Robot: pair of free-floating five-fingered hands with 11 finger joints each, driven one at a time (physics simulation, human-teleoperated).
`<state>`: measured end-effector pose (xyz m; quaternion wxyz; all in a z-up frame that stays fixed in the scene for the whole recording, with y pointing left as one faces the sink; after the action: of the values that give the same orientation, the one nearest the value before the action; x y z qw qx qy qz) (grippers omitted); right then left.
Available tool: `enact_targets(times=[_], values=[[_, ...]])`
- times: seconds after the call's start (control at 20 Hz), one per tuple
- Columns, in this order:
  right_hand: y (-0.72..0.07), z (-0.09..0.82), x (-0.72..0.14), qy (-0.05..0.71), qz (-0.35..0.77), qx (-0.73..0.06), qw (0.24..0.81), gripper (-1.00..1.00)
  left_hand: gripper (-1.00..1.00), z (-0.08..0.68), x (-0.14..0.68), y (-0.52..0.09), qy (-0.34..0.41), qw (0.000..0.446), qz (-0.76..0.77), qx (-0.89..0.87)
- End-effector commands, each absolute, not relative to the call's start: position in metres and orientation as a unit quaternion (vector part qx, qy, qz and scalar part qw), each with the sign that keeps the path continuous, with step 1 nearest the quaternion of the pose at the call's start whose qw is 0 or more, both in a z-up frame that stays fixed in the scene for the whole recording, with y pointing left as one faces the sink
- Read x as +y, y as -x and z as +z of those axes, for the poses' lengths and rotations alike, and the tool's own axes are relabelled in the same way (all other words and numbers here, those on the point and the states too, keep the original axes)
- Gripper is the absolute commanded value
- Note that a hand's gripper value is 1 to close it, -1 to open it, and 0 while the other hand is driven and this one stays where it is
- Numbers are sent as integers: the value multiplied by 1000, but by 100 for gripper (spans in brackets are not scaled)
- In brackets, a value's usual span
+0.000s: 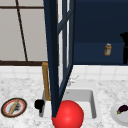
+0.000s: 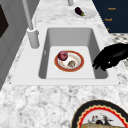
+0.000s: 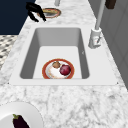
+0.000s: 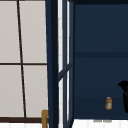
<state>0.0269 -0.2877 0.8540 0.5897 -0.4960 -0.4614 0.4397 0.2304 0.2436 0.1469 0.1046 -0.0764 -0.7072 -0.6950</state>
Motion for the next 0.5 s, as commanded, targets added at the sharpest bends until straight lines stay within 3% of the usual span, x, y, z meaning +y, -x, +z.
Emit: enact_targets(times=[0.0,0.45], values=[[-27,866,-288,467,475,-491,561,-100,0,147,244,-230,76,105,-695,-707],[-62,874,-270,451,518,-415,597,-100,0,147,244,-230,76,105,-695,-707]])
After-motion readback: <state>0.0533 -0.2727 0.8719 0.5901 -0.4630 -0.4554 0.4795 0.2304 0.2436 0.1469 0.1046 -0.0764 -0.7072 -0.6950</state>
